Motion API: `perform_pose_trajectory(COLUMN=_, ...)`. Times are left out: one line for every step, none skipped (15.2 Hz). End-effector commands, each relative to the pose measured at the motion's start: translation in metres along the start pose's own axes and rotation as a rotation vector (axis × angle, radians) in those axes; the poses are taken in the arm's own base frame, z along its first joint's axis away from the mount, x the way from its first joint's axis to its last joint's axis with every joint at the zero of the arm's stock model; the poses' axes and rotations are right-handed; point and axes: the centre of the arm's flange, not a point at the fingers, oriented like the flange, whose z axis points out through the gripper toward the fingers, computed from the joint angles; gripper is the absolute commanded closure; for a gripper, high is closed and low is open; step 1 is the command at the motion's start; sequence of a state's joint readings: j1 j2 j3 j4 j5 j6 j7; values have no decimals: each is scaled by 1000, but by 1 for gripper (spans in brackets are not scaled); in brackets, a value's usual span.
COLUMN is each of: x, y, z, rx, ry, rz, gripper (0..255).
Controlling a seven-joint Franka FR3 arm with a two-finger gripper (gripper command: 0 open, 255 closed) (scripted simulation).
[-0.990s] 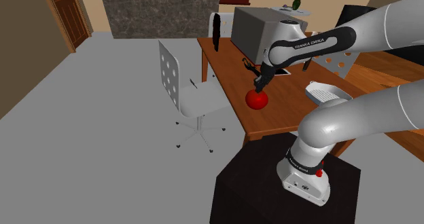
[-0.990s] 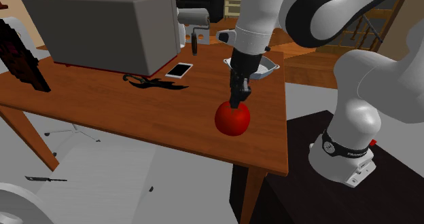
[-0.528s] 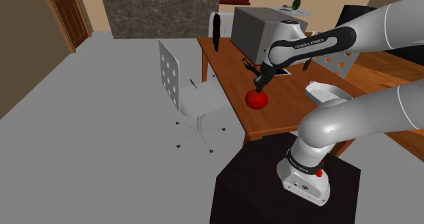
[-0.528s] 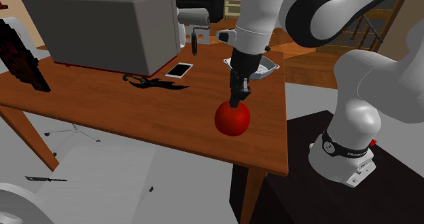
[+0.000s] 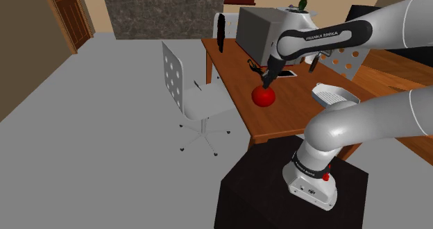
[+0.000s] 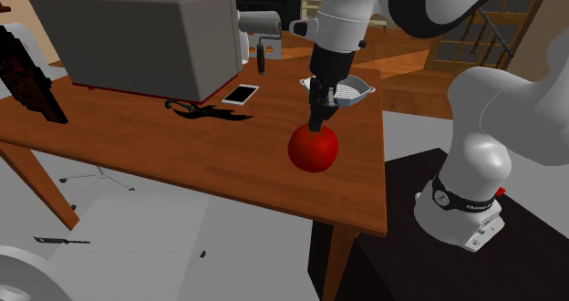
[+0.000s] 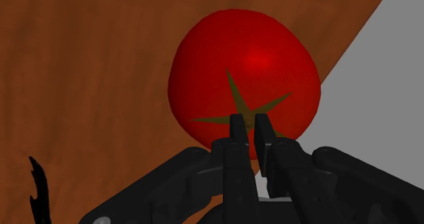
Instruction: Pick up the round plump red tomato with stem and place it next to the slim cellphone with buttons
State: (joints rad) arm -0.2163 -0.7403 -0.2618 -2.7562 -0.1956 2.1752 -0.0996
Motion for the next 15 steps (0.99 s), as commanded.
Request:
perform_pose_trajectory(x=0, y=1, z=-11, rx=0, ry=0, rz=0, gripper=255)
perform_pose_trajectory(x=1, y=1, z=-16, rx=0, ry=0, rz=0, gripper=255)
perform_pose_trajectory(x=2, y=1, z=-21, rx=0, ry=0, rz=0, gripper=255)
perform_pose_trajectory(x=3, y=1, z=-26, rx=0, ry=0, rz=0, gripper=255)
perform_pose_trajectory(x=4, y=1, z=-31, rx=0, ry=0, rz=0, gripper=255)
perform_pose_trajectory(x=4, y=1, z=-37, rx=0, ry=0, rz=0, gripper=255)
perform_pose_trajectory(x=5, y=1, z=-42, rx=0, ry=0, rz=0, gripper=255)
perform_pose_trajectory(x=6, y=1, z=-47, rx=0, ry=0, rz=0, gripper=255)
perform_pose_trajectory(x=7, y=1, z=-52, rx=0, ry=0, rz=0, gripper=255)
perform_pose_trajectory(x=8, y=1, z=-58, rx=0, ry=0, rz=0, gripper=255)
perform_pose_trajectory(x=8, y=1, z=-63, rx=0, ry=0, rz=0, gripper=255)
perform_pose_trajectory(x=9, y=1, z=-68, rx=0, ry=0, rz=0, gripper=255)
perform_pose_trajectory(x=10, y=2, z=-73, rx=0, ry=0, rz=0, gripper=255)
perform_pose_trajectory(x=11, y=2, z=-78, rx=0, ry=0, rz=0, gripper=255)
perform_pose_trajectory(x=11, y=2, z=-84, rx=0, ry=0, rz=0, gripper=255)
